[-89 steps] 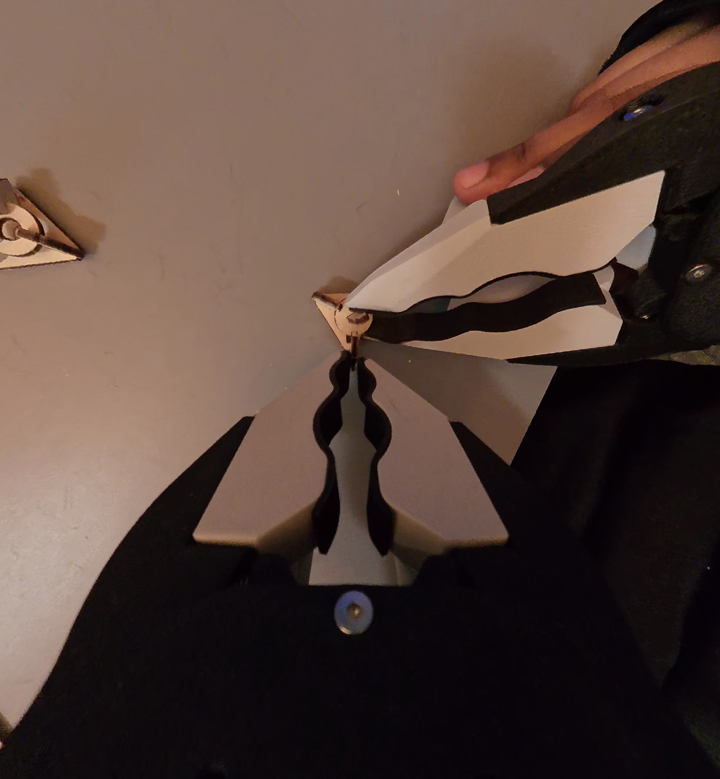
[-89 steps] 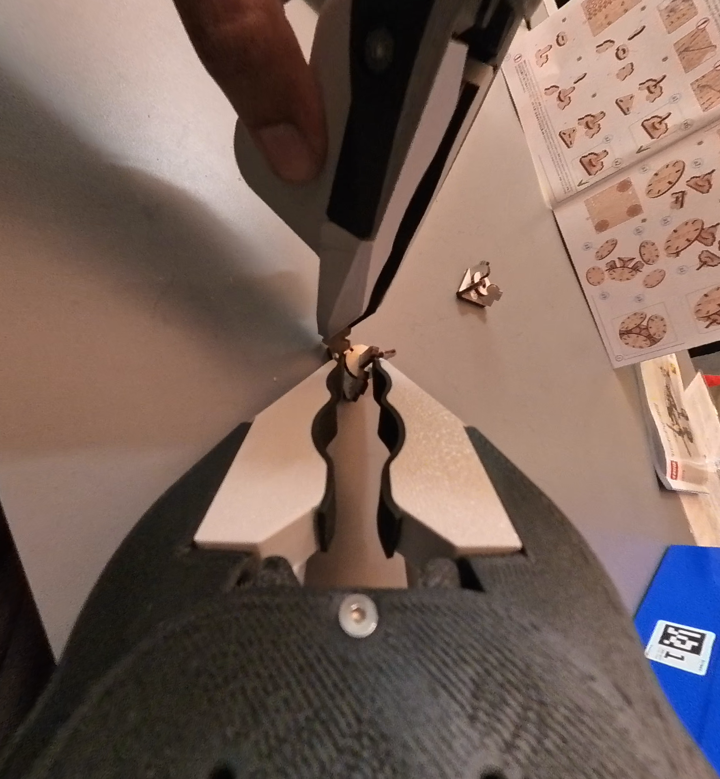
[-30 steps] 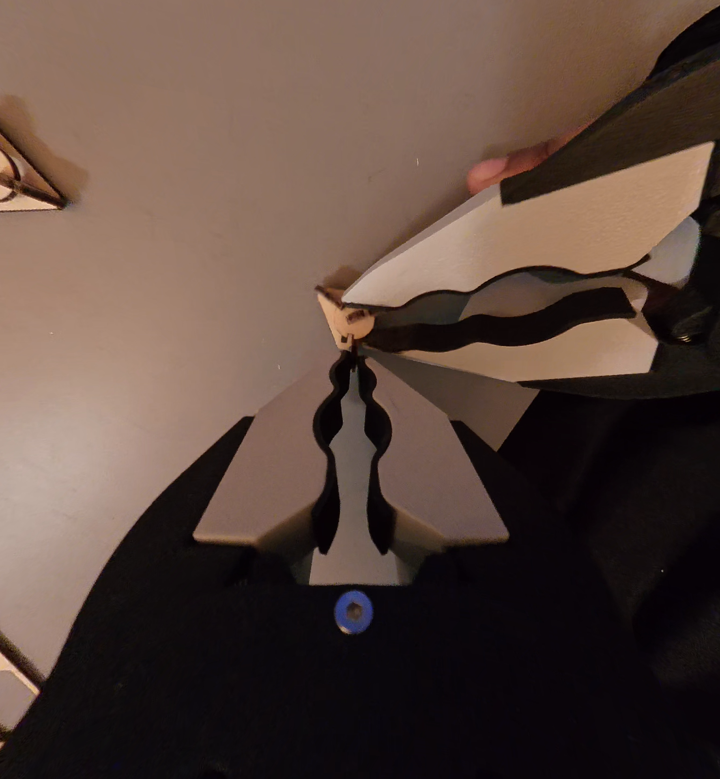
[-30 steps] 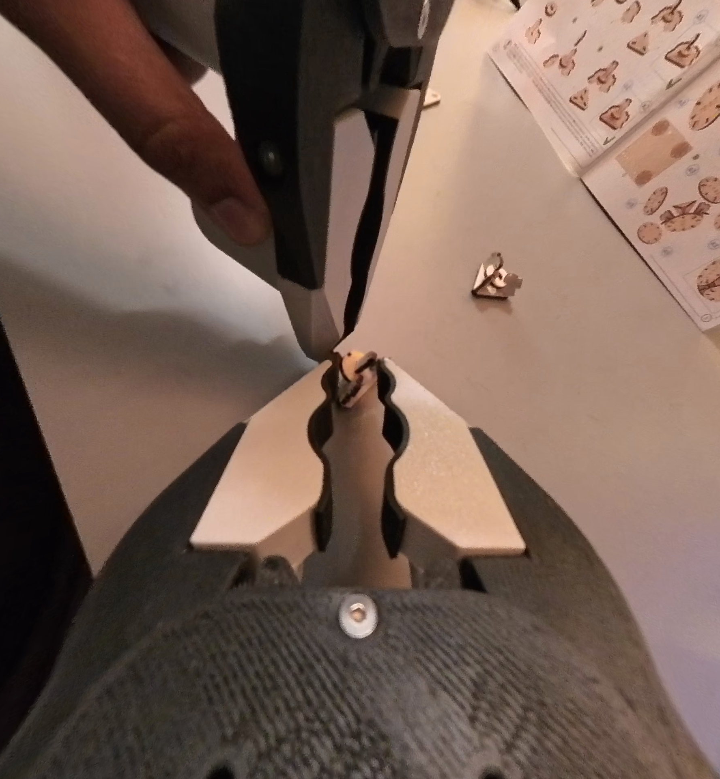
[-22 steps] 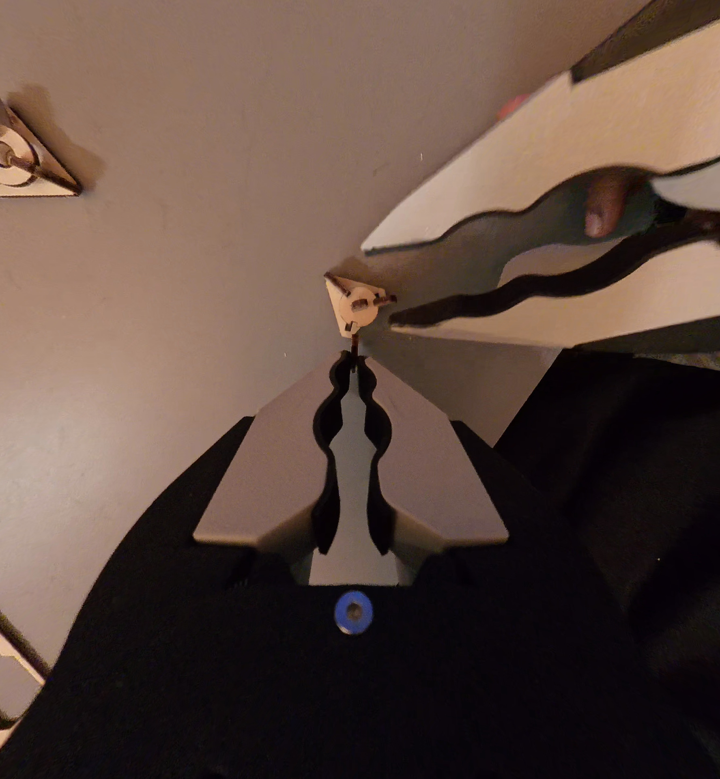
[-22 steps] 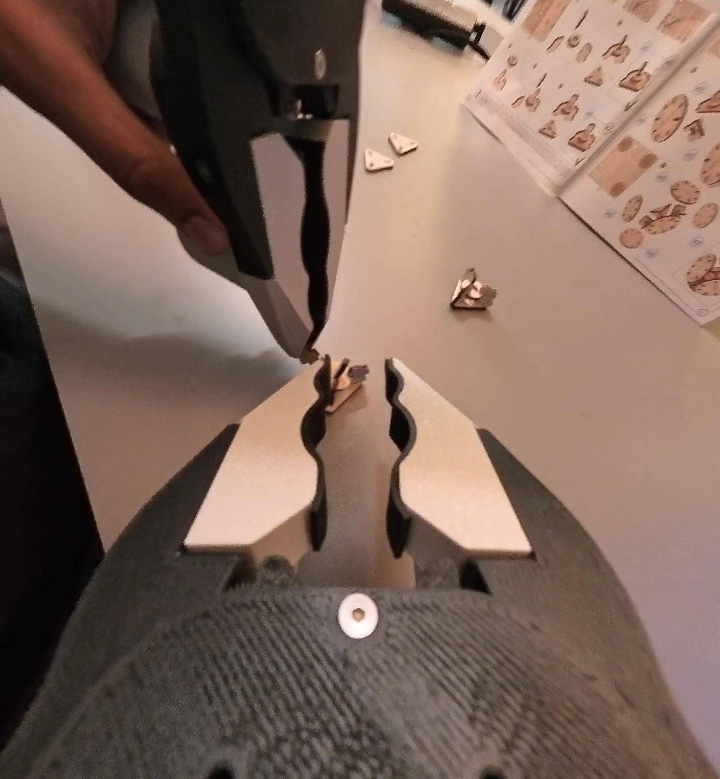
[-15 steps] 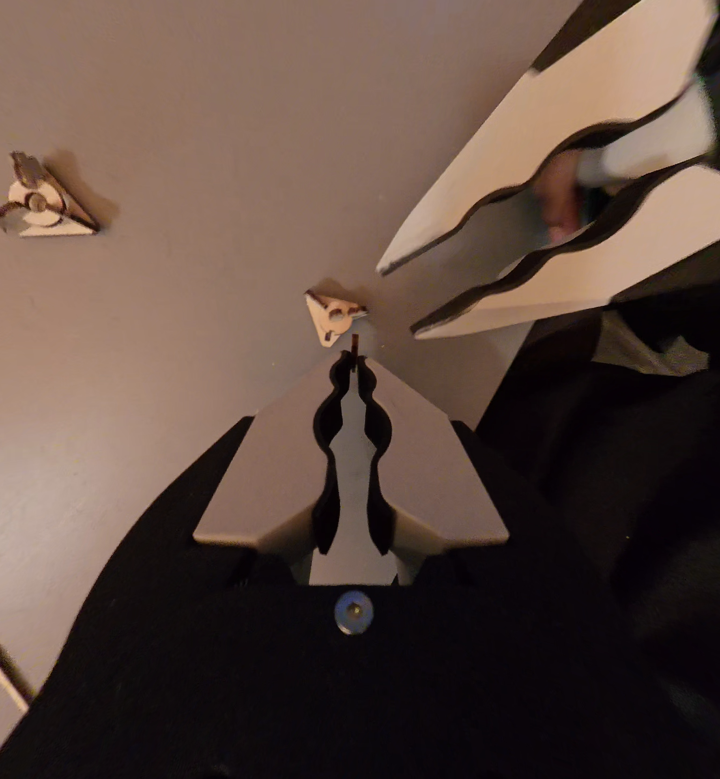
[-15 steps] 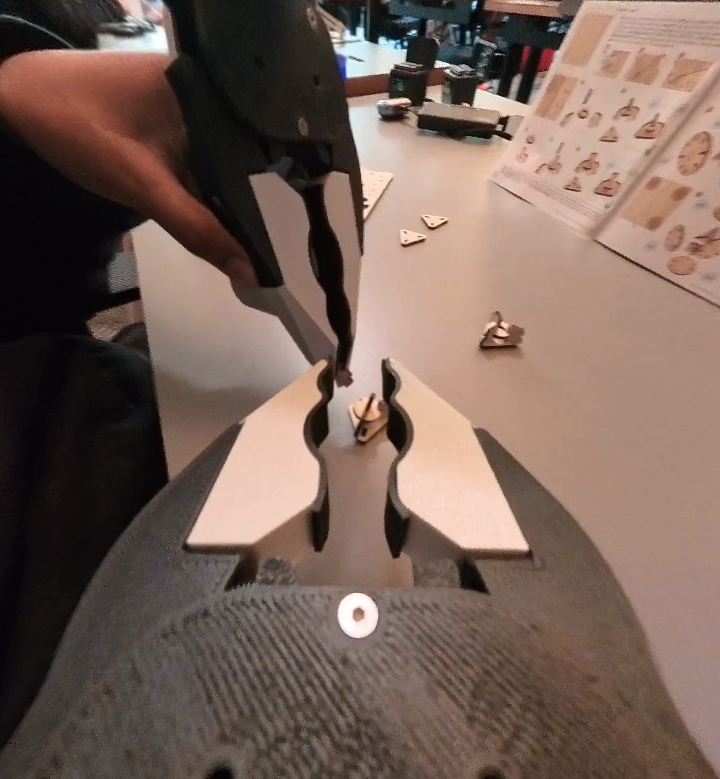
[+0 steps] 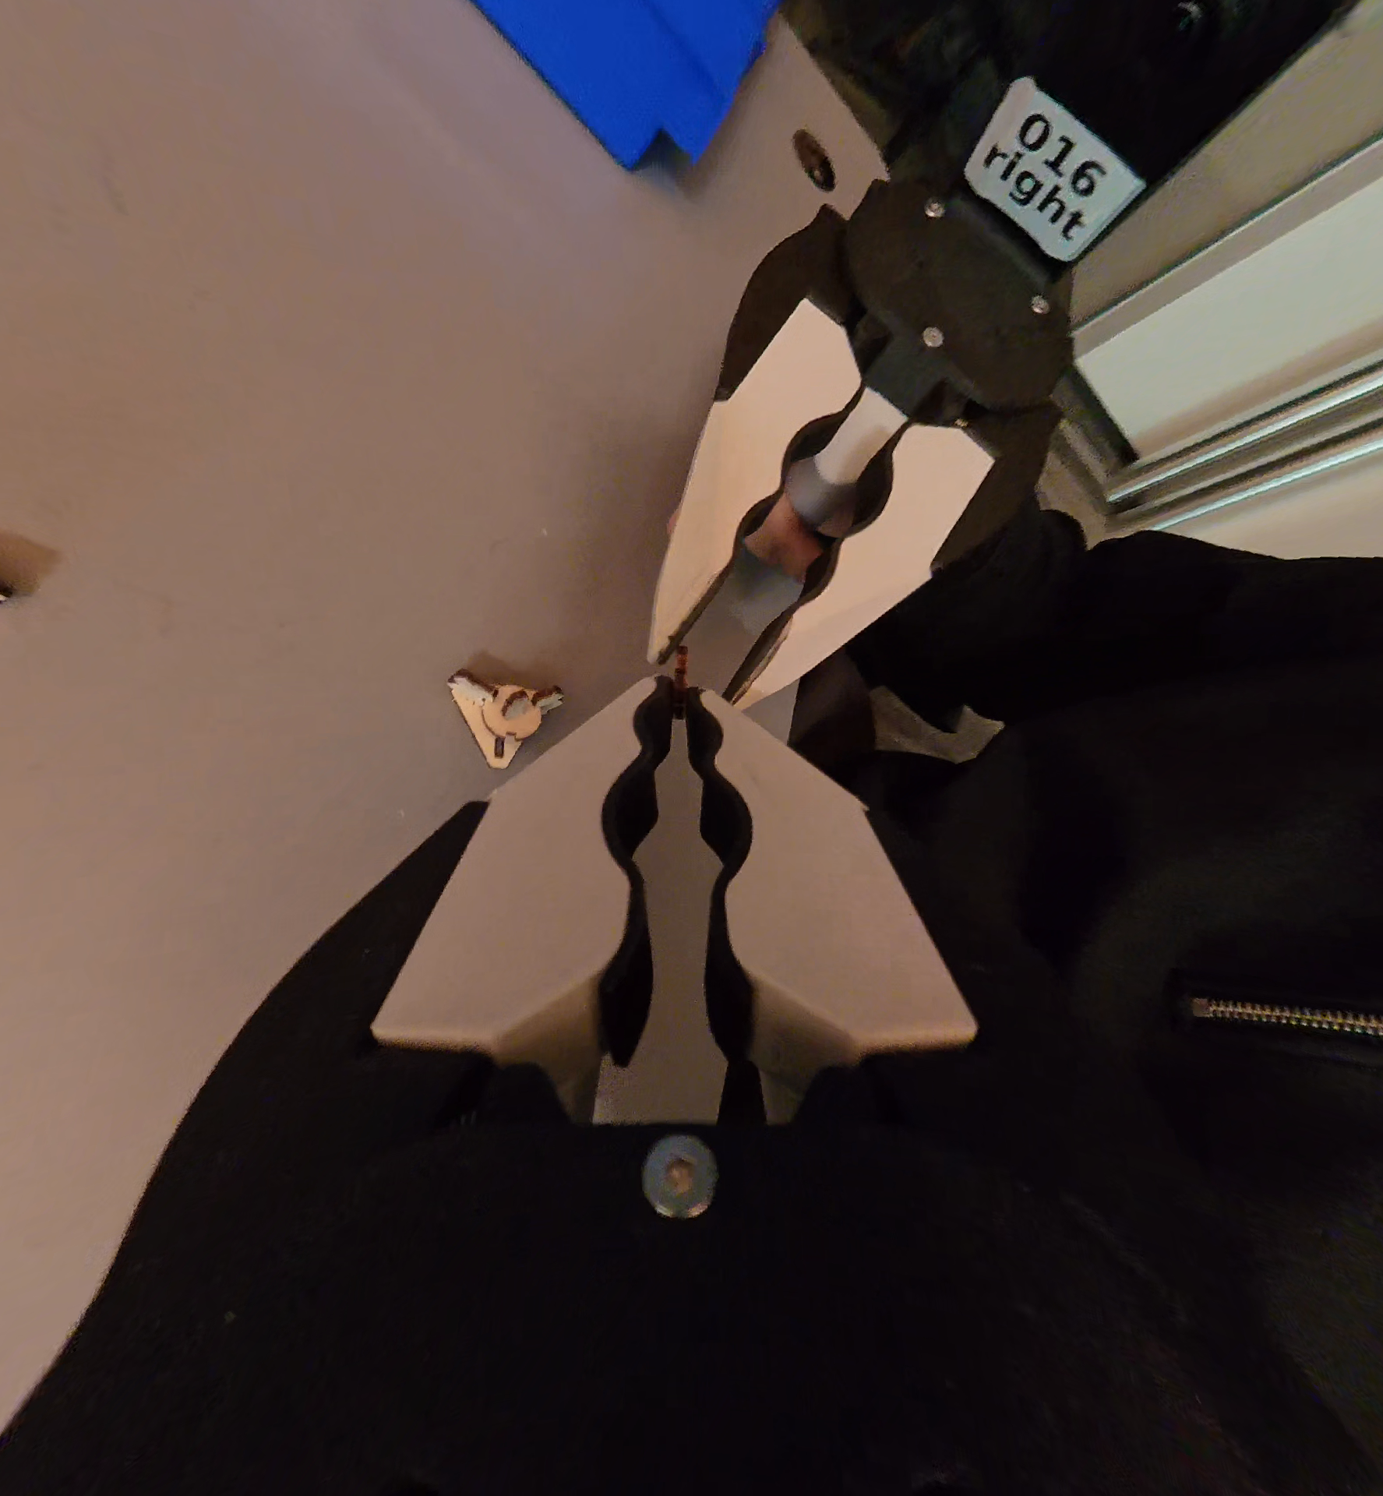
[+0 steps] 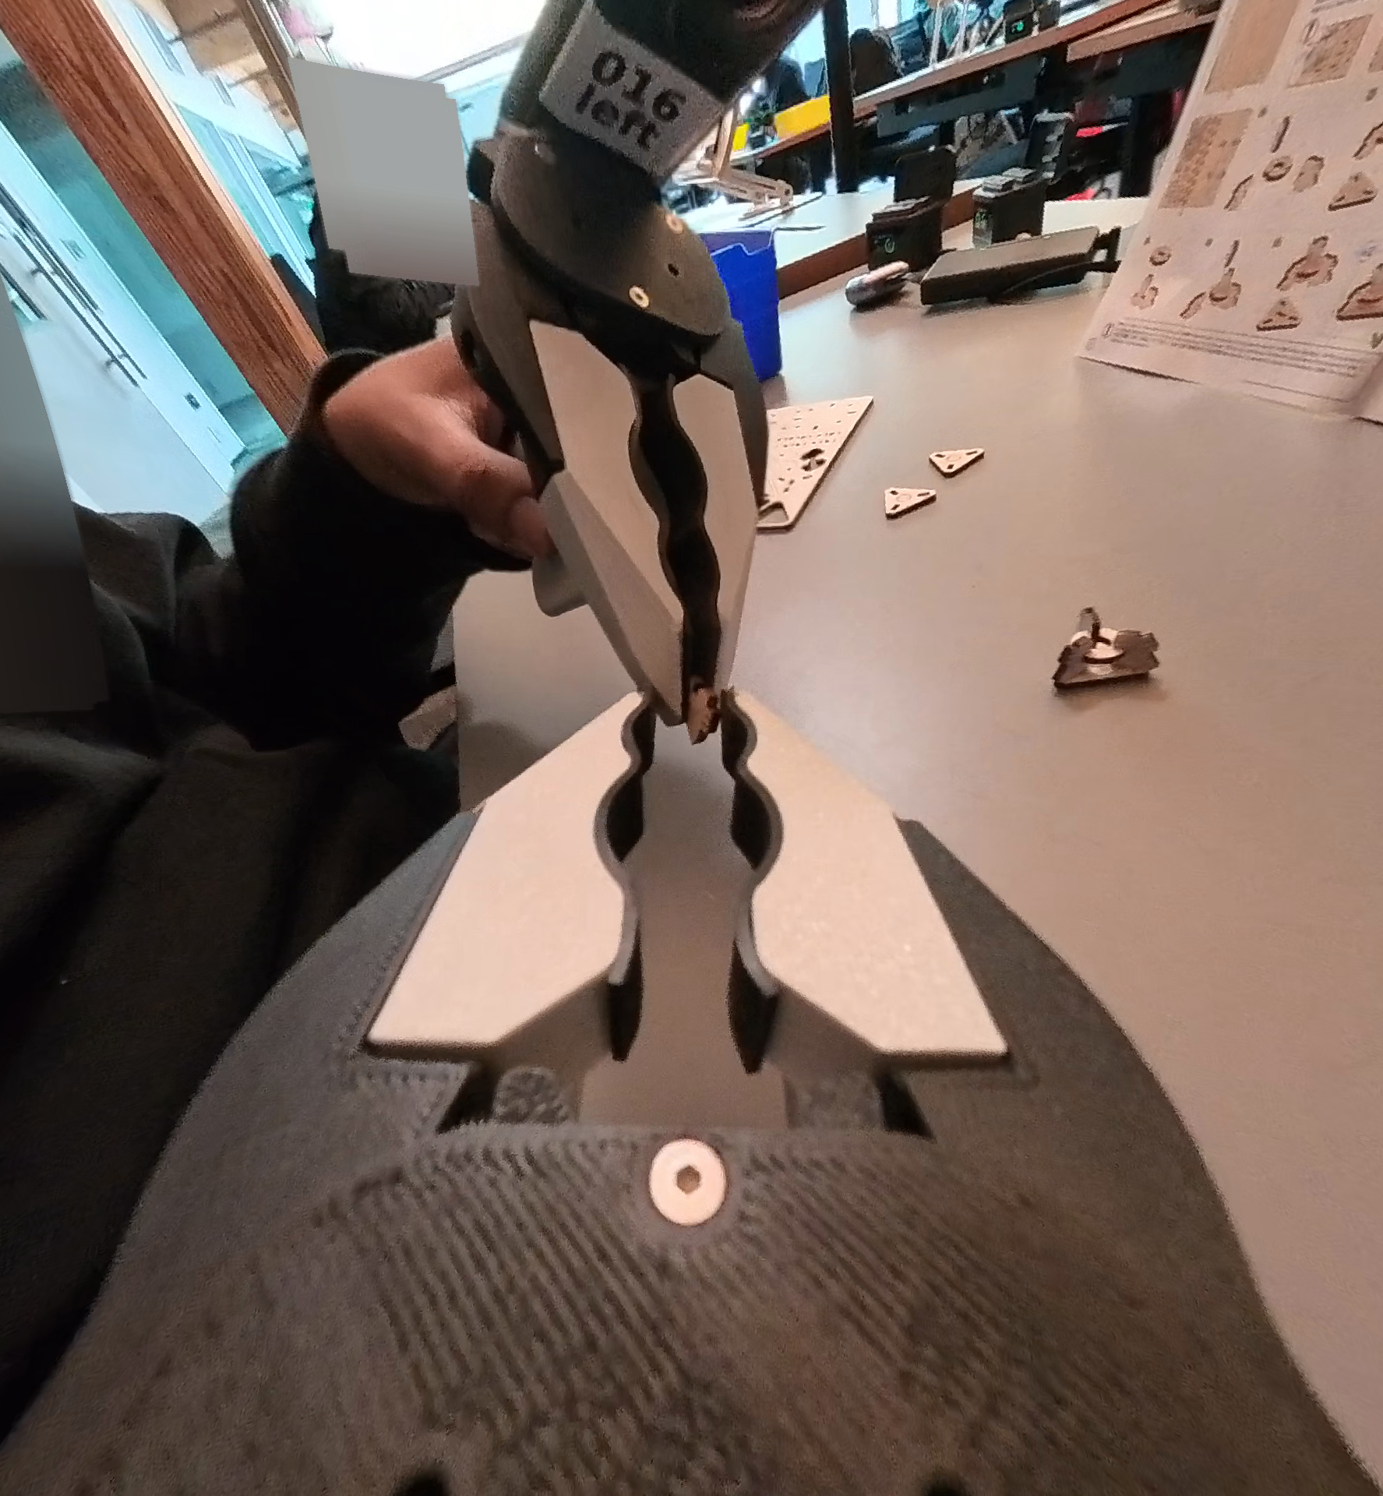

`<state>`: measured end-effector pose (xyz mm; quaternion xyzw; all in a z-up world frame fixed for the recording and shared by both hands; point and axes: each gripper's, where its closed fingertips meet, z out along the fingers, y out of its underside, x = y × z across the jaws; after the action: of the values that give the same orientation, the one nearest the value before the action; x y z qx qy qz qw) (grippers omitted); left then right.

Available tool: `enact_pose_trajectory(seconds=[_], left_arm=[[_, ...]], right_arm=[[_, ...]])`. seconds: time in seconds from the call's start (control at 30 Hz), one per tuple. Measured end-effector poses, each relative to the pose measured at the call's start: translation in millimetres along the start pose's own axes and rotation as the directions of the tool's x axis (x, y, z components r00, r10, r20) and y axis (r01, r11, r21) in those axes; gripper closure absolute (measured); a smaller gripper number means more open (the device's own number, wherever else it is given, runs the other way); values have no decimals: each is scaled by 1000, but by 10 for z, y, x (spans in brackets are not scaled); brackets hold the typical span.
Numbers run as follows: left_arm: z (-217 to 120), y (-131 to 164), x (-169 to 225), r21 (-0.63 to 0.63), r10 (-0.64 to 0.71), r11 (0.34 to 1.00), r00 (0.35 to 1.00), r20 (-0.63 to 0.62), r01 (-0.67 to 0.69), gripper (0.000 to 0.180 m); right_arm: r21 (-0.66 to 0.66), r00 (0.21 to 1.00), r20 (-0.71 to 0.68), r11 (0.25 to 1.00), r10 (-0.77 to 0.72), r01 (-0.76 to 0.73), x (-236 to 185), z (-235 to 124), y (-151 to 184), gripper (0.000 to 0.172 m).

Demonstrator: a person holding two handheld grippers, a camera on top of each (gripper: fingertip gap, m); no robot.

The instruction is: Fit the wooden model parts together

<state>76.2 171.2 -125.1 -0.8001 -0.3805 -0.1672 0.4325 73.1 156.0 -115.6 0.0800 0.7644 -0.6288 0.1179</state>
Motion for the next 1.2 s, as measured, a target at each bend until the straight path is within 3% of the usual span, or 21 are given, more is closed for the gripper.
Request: enact_pose_trajectory(seconds=[0.37, 0.43, 0.47, 0.5, 0.63, 0.73, 0.97, 1.07, 1.13, 1.2], left_arm=[[-17, -46, 88, 51, 18, 999, 994, -109, -12, 180], [-30, -94, 86, 89, 21, 996, 992, -125, -10, 180], [-42, -127, 80, 115, 19, 993, 991, -134, -3, 179], [-57, -164, 67, 146, 16, 989, 990, -141, 5, 171], [-57, -144, 75, 169, -5, 985, 976, -217, 43, 180], [-106, -130, 46, 224, 28, 974, 969, -245, 28, 180], [-173, -66, 21, 367, 191, 928, 932, -308, -69, 180], [-227, -83, 9, 424, 229, 902, 927, -298, -86, 180], [-307, -122, -21, 474, 255, 873, 935, -248, -113, 180], [-368, -140, -55, 505, 251, 857, 939, -236, -103, 180]], right_arm=[[40, 984, 106, 988, 144, -149, -38, -46, -52, 159], [67, 977, 112, 980, 179, -187, -6, -74, -84, 162], [88, 973, 122, 974, 198, -209, 9, -98, -111, 171], [114, 967, 133, 966, 218, -234, 26, -123, -144, 171], [103, 955, 141, 956, 259, -275, 43, -99, -123, 171], [106, 965, 103, 962, 239, -250, 45, -42, -121, 171], [161, 931, 103, 917, 351, -364, 29, -22, -119, 167], [190, 959, -36, 944, 282, -270, 104, -166, -104, 164], [59, 968, -213, 991, 132, -122, 196, -198, 46, 161], [-127, 944, -325, 992, -52, 11, 268, -162, 232, 155]])
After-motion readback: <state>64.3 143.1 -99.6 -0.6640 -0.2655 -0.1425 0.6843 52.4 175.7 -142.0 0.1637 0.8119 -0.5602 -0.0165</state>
